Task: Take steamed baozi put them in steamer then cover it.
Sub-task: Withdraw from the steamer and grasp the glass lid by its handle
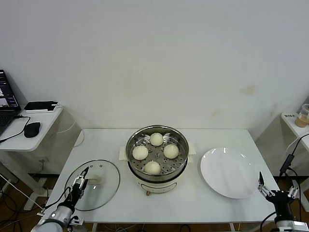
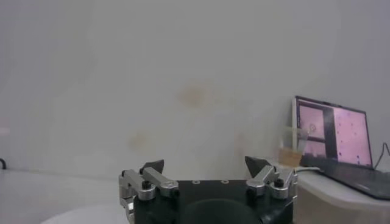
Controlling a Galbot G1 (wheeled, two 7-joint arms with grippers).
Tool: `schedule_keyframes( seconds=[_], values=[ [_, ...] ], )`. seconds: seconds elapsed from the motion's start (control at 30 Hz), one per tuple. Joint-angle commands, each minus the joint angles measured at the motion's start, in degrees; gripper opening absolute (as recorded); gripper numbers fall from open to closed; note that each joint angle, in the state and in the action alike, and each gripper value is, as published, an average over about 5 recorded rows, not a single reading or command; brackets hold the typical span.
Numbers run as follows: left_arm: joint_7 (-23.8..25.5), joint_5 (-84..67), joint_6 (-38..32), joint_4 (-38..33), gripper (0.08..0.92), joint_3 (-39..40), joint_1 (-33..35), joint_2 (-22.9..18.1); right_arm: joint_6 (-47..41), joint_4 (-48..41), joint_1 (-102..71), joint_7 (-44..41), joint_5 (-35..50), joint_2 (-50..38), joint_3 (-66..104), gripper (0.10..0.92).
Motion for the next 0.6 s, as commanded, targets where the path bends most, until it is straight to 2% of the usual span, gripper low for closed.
schedule_keyframes(
  seconds=[0.03,0.53,0.6],
  values=[
    [0.06,1.96,-0.19,4.5,0.823,2.56,-5.68,0.17,0.36,0.49,-1.73,0.16,-0.48,0.71,0.65,0.823],
    [0.01,-1.22,0.06,6.87,0.823,3.32,-8.84,-0.4,0.96,0.53,-2.49,-0.31,-1.83,1.5,-0.31,0.823],
    [0.03,-2.12,0.04,6.97,0.802,3.55,-8.77,-0.44,1.01,0.5,-2.53,-0.35,-1.96,1.53,-0.43,0.823]
  ],
)
